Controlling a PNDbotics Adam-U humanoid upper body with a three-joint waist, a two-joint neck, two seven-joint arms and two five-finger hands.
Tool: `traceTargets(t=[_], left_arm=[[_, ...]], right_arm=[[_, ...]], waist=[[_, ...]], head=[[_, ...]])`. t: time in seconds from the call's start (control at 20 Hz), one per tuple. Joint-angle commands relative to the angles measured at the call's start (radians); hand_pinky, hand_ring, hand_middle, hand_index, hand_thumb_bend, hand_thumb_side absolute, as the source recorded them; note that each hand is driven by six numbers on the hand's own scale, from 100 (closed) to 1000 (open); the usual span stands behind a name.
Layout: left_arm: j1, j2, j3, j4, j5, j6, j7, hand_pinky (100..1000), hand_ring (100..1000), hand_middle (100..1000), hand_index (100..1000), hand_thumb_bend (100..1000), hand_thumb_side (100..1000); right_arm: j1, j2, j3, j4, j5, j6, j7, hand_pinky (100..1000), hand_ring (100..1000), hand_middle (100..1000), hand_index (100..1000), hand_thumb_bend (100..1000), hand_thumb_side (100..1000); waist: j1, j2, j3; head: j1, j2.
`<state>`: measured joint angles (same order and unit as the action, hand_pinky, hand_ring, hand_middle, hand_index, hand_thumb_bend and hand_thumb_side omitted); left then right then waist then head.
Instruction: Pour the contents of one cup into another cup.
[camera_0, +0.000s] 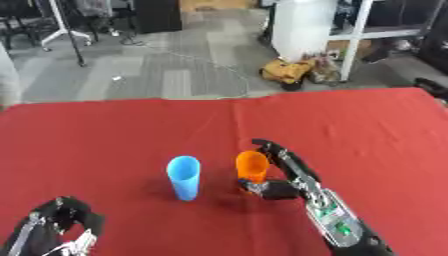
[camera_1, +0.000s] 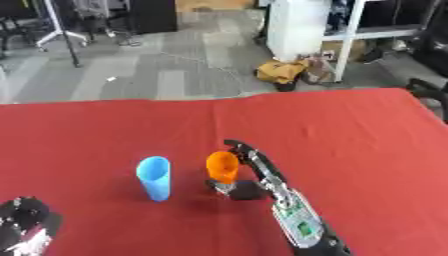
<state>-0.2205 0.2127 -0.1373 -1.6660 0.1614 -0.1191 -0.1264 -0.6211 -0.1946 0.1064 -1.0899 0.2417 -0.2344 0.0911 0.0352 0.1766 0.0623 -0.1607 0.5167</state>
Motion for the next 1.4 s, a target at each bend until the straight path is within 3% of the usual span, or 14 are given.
traceTargets(t=[0.05,0.45,0.85,1.2,1.4], left_arm=[[-0.006,0.018,0.0,-0.014,0.0,-0.001,-0.003,640,409,433,548,387,100],[-0.006,0.017,-0.001,-0.014,0.0,-0.001,-0.003,640,408,434,548,388,100],[-0.005,0.017,-0.003,-0.014,0.001,0.0,-0.004,640,407,434,548,386,100],[-0.006,0.016,-0.003,-0.014,0.001,0.0,-0.004,640,407,434,549,385,100],[-0.005,0.017,-0.003,-0.013,0.0,0.0,-0.004,640,407,434,549,385,100]], right_arm=[[-0.029,0.004,0.0,0.019,0.017,-0.008,-0.004,827,661,665,924,526,191],[-0.058,0.03,-0.006,0.083,0.042,-0.012,-0.028,812,641,647,916,515,167],[-0.075,0.051,-0.012,0.122,0.056,-0.011,-0.079,757,567,580,859,435,100],[-0.078,0.056,-0.016,0.127,0.057,-0.008,-0.144,659,446,450,722,373,100],[-0.077,0.055,-0.016,0.126,0.059,-0.01,-0.176,614,328,323,605,353,100]], waist=[[0.001,-0.017,0.002],[0.005,-0.017,0.008],[0.006,-0.018,0.011],[0.007,-0.018,0.011],[0.007,-0.018,0.011]], head=[[-0.002,-0.001],[-0.004,0.0],[-0.005,0.0],[-0.006,-0.002],[-0.006,-0.001]])
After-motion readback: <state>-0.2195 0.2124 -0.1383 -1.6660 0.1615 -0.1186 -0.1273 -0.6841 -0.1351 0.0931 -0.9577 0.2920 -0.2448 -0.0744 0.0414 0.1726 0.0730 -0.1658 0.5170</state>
